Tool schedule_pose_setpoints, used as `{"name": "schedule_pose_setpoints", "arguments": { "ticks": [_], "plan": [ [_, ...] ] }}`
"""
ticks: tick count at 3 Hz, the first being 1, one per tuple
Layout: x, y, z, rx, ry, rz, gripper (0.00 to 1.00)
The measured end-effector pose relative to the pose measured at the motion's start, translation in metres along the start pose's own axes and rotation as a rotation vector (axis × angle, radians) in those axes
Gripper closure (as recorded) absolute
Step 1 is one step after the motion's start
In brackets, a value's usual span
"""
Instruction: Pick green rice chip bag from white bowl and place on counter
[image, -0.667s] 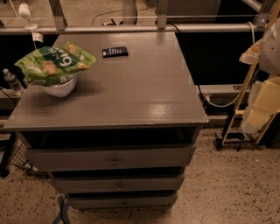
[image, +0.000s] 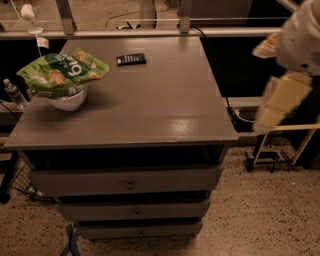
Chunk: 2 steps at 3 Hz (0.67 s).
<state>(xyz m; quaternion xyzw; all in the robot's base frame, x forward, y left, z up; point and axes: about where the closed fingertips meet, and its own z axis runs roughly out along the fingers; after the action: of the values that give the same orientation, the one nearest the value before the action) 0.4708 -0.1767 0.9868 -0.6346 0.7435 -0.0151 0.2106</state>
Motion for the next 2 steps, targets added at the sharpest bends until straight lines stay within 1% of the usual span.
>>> {"name": "schedule_pose_setpoints", "arguments": {
  "ticks": [1, 2],
  "plan": [
    [-0.053, -0.022, 0.016, 0.002, -0.114, -0.109, 0.0],
    [-0.12, -0.041, 0.039, -0.008, -0.232, -0.224, 0.0]
  ]
}}
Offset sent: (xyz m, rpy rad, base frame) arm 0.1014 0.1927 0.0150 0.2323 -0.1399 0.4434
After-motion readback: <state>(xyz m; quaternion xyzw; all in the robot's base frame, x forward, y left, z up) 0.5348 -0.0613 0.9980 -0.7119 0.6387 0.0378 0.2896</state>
